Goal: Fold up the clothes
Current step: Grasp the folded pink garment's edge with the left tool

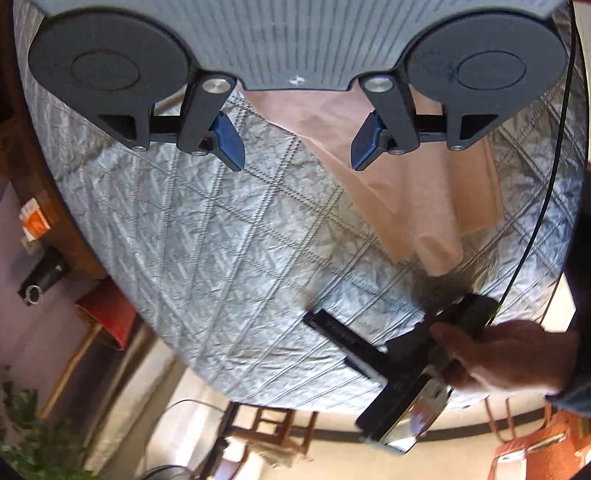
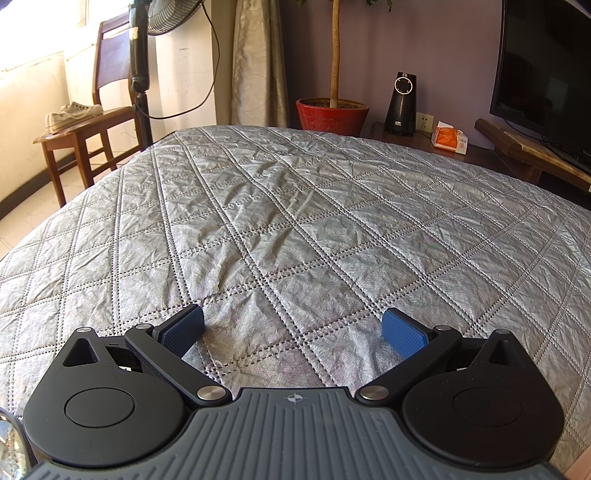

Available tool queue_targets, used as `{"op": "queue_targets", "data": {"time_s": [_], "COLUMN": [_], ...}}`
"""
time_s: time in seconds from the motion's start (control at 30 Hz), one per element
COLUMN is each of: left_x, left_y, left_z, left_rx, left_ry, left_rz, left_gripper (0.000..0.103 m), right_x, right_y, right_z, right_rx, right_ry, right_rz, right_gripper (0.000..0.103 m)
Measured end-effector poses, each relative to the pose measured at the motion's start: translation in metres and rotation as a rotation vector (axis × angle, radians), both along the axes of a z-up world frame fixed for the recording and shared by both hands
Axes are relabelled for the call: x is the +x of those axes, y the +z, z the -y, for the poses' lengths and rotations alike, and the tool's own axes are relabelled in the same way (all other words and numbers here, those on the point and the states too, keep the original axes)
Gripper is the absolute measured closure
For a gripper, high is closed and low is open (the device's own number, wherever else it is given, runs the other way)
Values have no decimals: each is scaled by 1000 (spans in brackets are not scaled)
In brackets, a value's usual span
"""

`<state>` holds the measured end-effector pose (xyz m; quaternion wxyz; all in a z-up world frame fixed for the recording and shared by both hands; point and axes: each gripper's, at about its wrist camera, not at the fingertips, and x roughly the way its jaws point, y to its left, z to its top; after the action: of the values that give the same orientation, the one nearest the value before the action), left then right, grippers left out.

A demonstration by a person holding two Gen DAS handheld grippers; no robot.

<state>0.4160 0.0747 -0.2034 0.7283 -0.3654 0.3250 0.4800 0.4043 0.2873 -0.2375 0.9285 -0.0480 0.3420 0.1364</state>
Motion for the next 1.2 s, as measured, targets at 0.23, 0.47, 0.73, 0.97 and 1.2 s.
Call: {"op": "queue_targets", "data": {"time_s": [0.23,0.47,0.73,0.97,1.2], "left_x": [6,16,14,-39,-53], "left_y": [-25,-16,-14,16,-20], "left_z": [-6,0,3,6,-24], "left_rx": [-112,-45,47,193,187], "left_ry": [84,26,-117,-243,-274], "left_rz": [-122,-201,-133,-96,-180], "left_gripper": [70,100,100,82,85], "right_x": [0,-1,-3,2,-1], "right_y": [0,5,11,20,28], "right_z": [0,0,0,-6,12], "right_rx": [-1,-74,-163,-308,-335], "right_ry": [5,-3,-13,15,-94], "right_rz": [1,5,10,-11,4], "right_gripper": [0,0,1,0,1]}}
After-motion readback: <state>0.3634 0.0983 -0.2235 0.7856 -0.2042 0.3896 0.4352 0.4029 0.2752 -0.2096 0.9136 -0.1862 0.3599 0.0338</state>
